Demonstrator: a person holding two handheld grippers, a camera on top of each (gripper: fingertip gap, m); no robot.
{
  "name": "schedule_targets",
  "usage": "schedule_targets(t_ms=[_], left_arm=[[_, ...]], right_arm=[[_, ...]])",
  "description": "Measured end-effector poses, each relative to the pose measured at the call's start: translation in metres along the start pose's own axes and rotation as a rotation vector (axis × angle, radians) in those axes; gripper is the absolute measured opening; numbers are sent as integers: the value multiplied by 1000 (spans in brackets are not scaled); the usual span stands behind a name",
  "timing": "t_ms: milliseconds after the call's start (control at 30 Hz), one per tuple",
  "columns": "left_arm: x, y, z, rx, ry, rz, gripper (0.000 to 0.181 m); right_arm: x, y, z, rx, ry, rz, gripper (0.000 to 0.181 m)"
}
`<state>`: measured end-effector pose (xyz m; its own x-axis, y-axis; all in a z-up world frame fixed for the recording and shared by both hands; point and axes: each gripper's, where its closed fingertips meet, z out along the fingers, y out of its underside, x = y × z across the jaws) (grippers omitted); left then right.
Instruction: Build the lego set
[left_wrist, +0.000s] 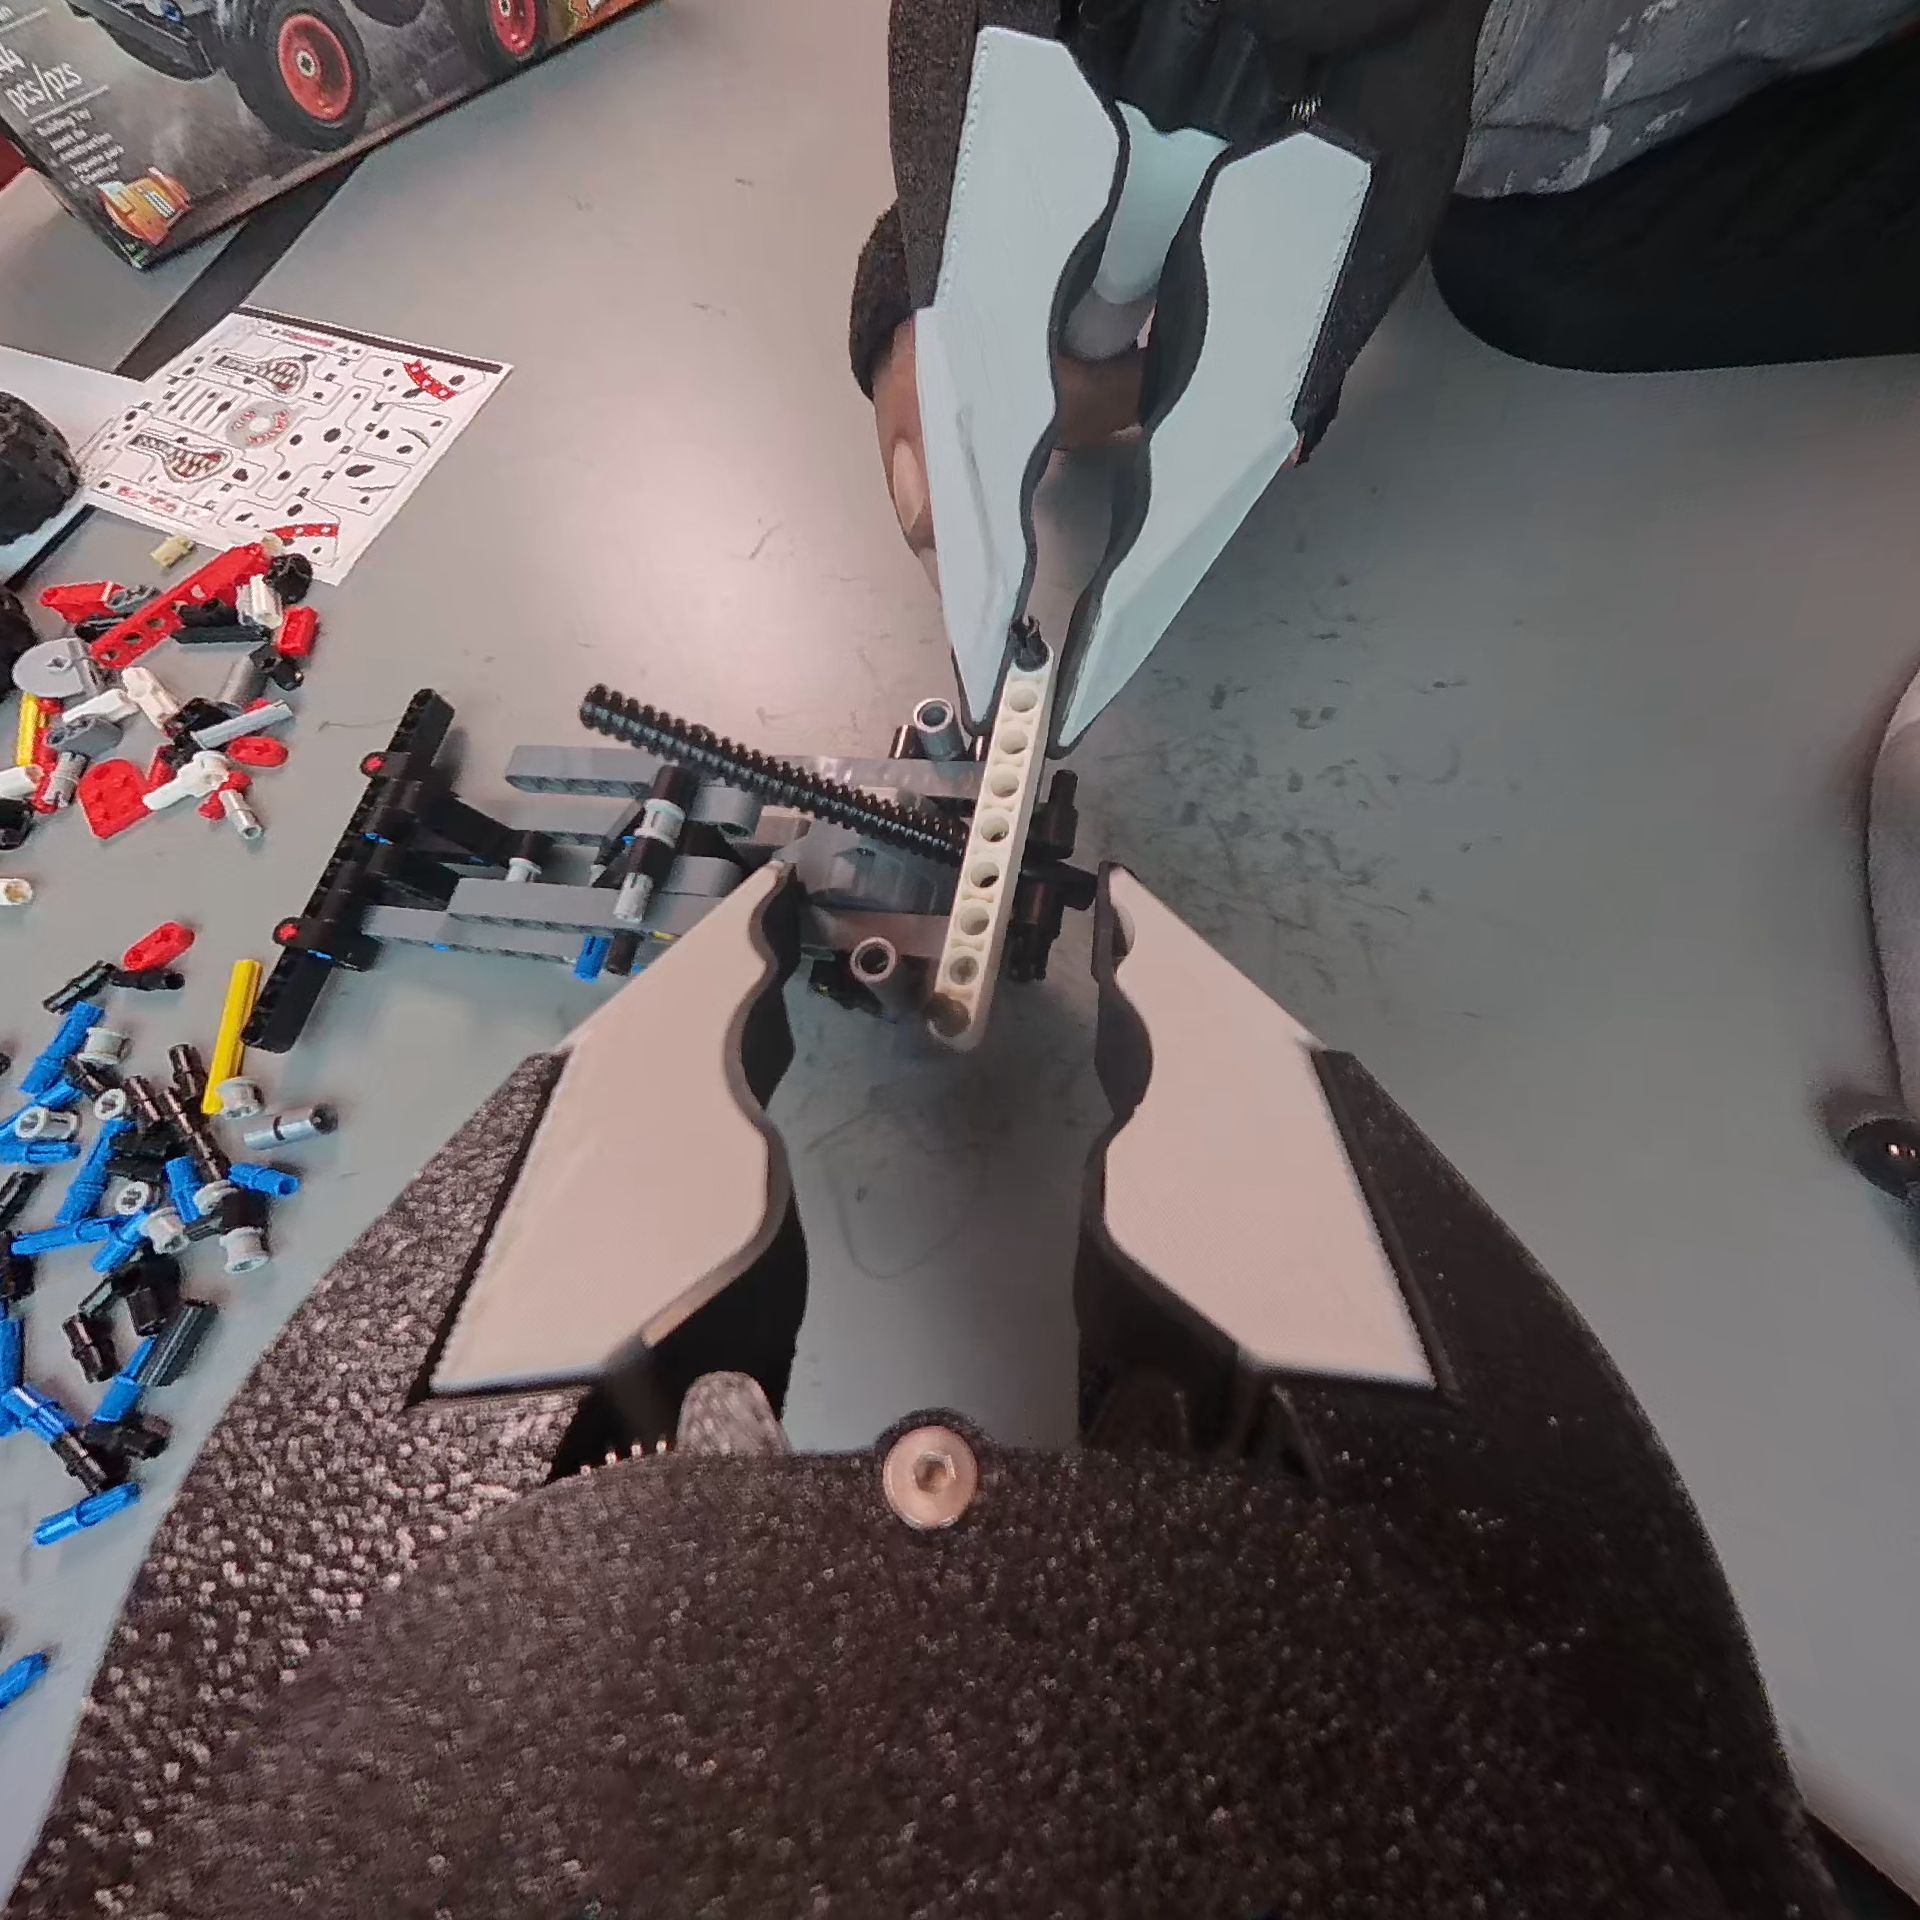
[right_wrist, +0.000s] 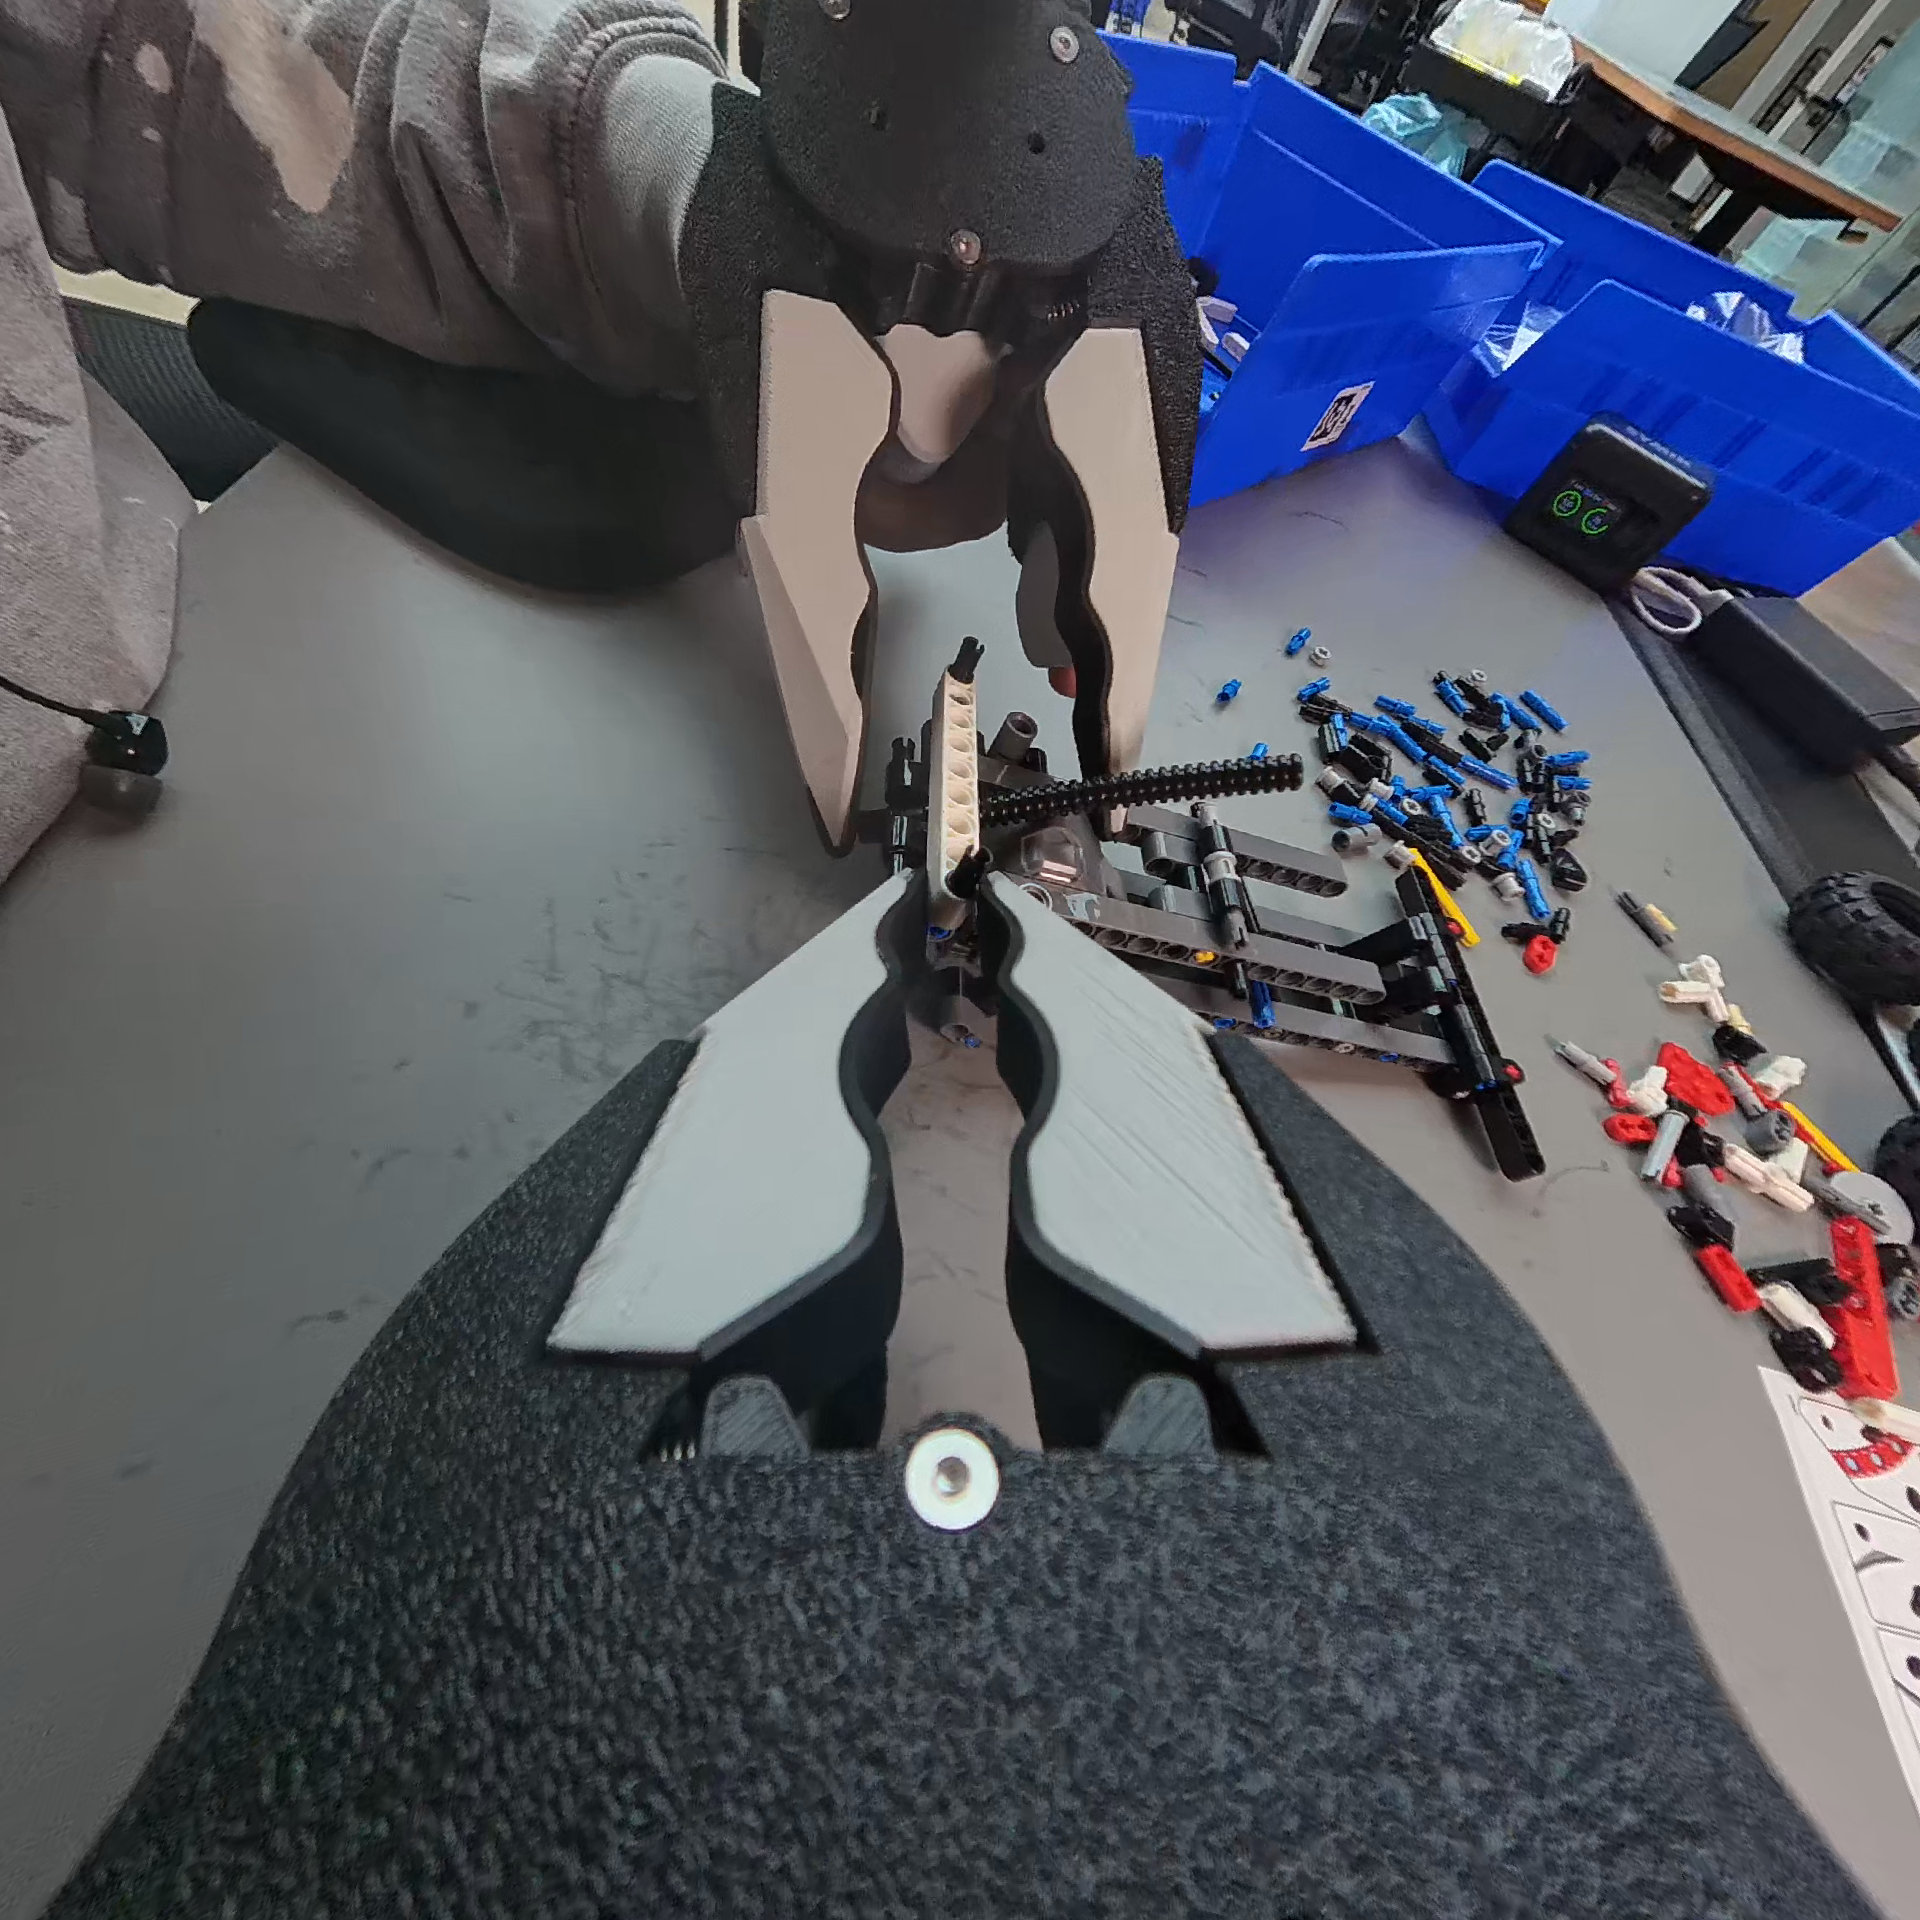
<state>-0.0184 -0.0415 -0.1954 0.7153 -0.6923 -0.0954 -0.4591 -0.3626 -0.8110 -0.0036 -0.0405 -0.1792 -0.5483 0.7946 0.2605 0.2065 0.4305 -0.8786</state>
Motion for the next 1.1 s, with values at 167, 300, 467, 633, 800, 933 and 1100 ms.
schedule_targets(t_ms=[167, 300, 467, 633, 800, 933, 1100], left_arm=[[-1, -1, -1, 26, 33, -27, 58], [-2, -2, -2, 39, 62, -55, 58], [-2, -3, -3, 41, 81, -73, 57], [-3, -3, -3, 39, 92, -98, 57], [-4, -6, -3, 42, 117, -152, 51], [-5, -5, -3, 30, 113, -149, 52], [-6, -5, -3, 35, 110, -158, 52]], right_arm=[[1, -2, -5, -8, 114, -228, 34], [4, -1, -3, -75, 267, -623, 47], [6, -3, 3, -72, 355, -866, 37], [7, -4, 4, -65, 399, -972, 31], [5, -4, 4, -39, 423, -1016, 29], [6, -3, 4, -27, 423, -1008, 28], [8, -4, 5, -22, 409, -1001, 28]])
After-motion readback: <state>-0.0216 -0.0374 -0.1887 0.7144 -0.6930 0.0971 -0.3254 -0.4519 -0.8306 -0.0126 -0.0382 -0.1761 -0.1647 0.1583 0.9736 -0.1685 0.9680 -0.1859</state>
